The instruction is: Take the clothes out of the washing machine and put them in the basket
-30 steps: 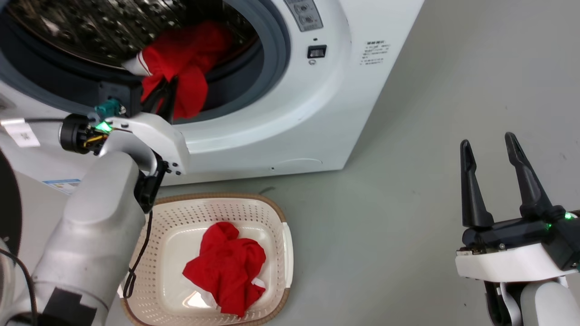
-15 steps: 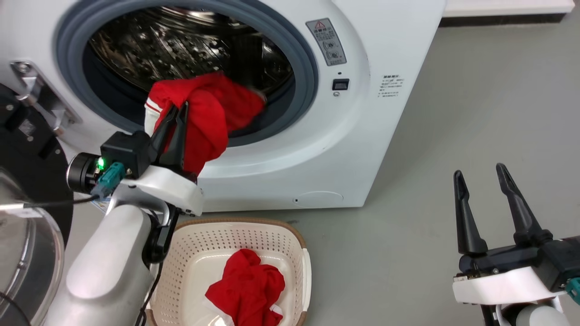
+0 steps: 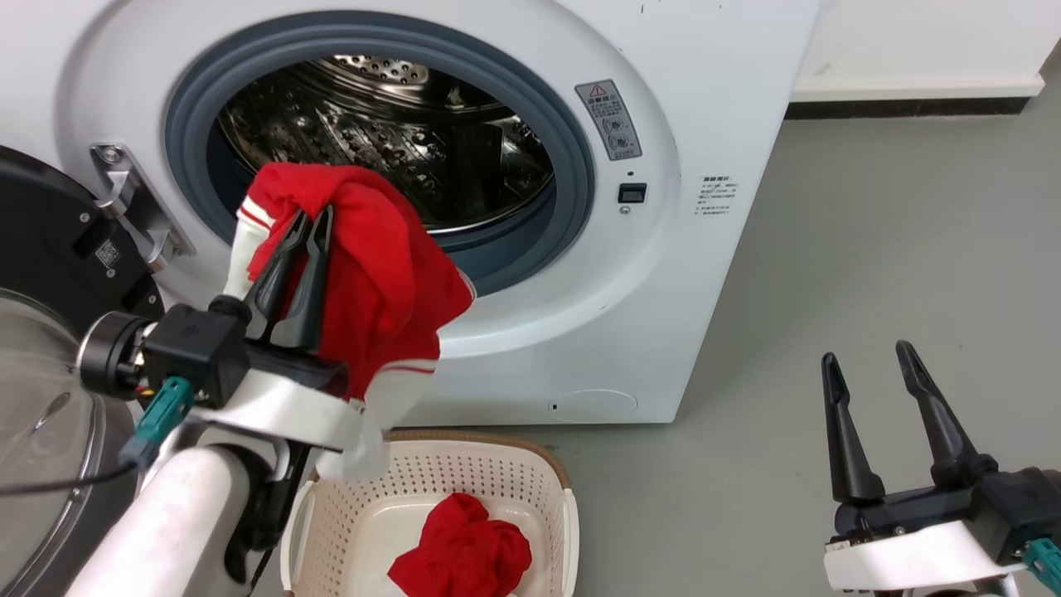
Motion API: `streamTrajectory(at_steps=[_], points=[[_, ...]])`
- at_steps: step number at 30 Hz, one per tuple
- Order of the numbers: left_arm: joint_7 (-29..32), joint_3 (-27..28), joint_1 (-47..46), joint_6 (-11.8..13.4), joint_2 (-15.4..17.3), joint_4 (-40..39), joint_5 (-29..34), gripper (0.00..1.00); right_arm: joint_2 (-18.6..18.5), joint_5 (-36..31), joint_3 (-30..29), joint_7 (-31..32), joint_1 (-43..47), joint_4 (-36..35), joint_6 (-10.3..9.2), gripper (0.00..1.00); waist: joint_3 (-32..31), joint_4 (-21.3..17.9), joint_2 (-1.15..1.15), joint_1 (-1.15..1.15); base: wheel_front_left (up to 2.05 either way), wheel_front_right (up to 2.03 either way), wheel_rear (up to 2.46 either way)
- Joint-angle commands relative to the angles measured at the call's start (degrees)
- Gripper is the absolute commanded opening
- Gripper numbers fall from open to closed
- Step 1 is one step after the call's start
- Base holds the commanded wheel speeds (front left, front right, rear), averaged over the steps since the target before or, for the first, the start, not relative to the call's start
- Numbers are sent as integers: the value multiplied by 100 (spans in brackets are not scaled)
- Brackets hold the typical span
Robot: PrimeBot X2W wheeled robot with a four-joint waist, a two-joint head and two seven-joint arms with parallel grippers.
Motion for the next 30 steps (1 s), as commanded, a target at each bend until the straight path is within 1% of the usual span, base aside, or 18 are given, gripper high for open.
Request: streamTrajectory(at_steps=[1,5,6,7,11,14,18,22,26,28,29,30], points=[[30,15,110,63,72,-155,52,0,6,-6,-1,-11,73,0,-6,100,-50,10,0,1,0,0,0],[213,79,341,252,268,-779,151,0,7,-5,-2,-11,161,6,-5,100,-143,31,0,1,0,0,0],[347,83,480,353,386,-1162,229,0,6,6,-5,-11,185,0,-6,100,-186,61,0,1,0,0,0],[390,80,520,387,414,-1273,237,0,7,10,-3,-11,196,-4,-5,100,-192,73,0,1,0,0,0],[536,-23,655,428,494,-1557,318,0,6,15,-10,-11,212,-28,-5,100,-175,125,0,1,0,0,0],[621,-125,789,420,515,-1603,308,0,7,16,-10,-11,154,-56,-5,100,-107,145,0,1,0,0,0],[620,-285,1021,382,482,-1473,257,0,6,8,-19,-11,25,-76,-5,100,45,147,0,1,0,0,0],[532,-496,1263,283,393,-1138,174,0,7,-19,-39,-11,-56,-89,-5,100,235,141,0,1,0,0,0],[415,-752,1365,120,241,-531,139,0,7,-49,-39,-11,-218,-135,-5,100,533,123,0,1,0,0,0],[320,-849,1332,16,82,-113,54,0,6,-64,-32,-11,-321,-156,-5,100,706,106,0,1,0,0,0],[279,-928,1277,-47,61,139,98,0,6,-76,-23,-11,-375,-174,-6,100,807,91,0,1,0,0,0],[192,-966,1194,-104,-30,400,98,0,6,-95,-9,-11,-445,-189,-5,100,913,70,0,1,0,0,0]])
